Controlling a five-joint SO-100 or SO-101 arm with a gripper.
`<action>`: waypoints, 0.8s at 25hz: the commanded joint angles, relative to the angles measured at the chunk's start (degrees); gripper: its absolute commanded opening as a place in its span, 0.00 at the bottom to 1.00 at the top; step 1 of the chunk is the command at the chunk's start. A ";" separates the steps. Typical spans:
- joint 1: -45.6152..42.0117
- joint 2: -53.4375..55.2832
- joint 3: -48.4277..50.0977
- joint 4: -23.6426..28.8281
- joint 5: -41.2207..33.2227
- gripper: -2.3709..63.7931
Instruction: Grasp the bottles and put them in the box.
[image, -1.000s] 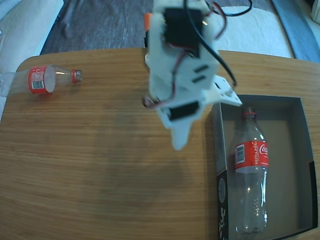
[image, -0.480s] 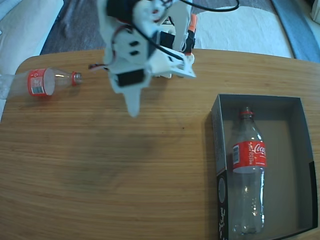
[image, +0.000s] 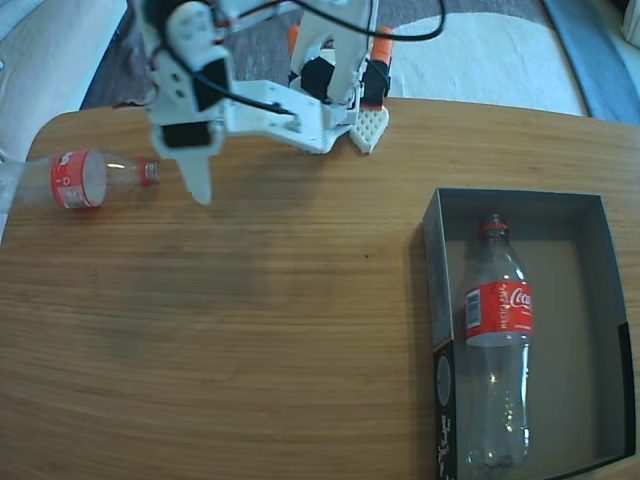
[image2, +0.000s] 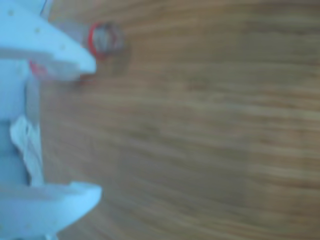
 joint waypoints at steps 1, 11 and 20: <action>2.99 -0.79 -4.31 -0.35 -0.53 0.42; 9.05 -1.32 0.44 0.26 -4.66 0.44; 15.47 -1.76 1.14 -0.26 -5.01 0.76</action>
